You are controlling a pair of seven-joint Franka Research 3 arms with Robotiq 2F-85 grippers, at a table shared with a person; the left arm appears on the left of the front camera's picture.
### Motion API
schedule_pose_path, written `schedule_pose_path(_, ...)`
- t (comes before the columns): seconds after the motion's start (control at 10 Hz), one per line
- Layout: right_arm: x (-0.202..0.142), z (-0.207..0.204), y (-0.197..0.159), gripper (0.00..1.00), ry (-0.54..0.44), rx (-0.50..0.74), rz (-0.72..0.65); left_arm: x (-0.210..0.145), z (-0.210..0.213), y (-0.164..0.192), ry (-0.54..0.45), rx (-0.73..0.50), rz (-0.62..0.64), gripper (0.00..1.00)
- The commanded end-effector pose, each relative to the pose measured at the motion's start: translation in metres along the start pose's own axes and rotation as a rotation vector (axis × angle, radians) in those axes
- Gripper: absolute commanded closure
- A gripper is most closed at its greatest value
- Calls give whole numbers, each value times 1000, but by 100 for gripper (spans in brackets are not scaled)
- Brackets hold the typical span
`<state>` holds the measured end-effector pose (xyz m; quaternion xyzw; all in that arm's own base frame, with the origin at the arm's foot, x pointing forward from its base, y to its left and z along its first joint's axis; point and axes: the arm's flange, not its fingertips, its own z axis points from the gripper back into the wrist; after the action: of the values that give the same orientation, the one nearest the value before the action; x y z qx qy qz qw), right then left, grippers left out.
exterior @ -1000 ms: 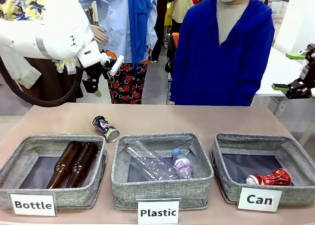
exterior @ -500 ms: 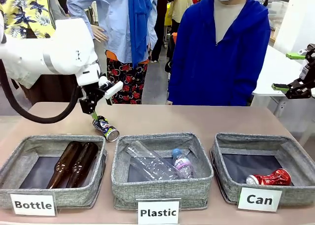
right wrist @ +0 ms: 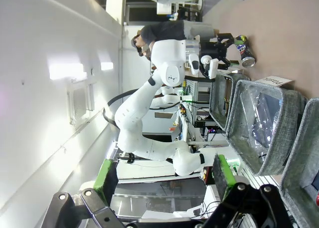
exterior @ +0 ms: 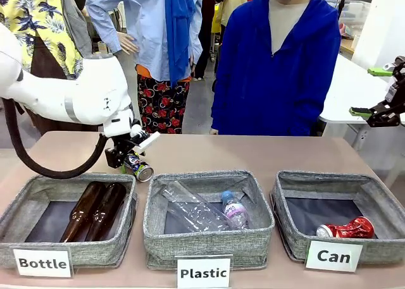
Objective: Sort the can waste into the basket.
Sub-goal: Pick up the can waste from the table and place it in the right Fabric basket.
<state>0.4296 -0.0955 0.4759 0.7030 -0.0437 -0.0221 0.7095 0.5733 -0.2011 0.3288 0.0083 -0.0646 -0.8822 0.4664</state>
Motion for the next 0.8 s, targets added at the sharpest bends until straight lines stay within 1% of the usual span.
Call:
schedule_pose_path(0.0,0,2,2,0,13,-2,18,-6,-10,9,44,-13,21,0)
schedule_pose_path(0.2,0,2,2,0,13,-2,18,-11,-23,18,31,-37,17,0)
schedule_pose_path(0.5,0,2,2,0,13,-2,18,-13,-23,21,48,-38,13,0)
schedule_pose_path(0.6,0,2,2,0,13,-2,18,-12,-22,21,43,-42,8,32)
schedule_pose_path(0.7,0,2,2,0,13,-2,18,-12,-23,20,44,-49,12,60)
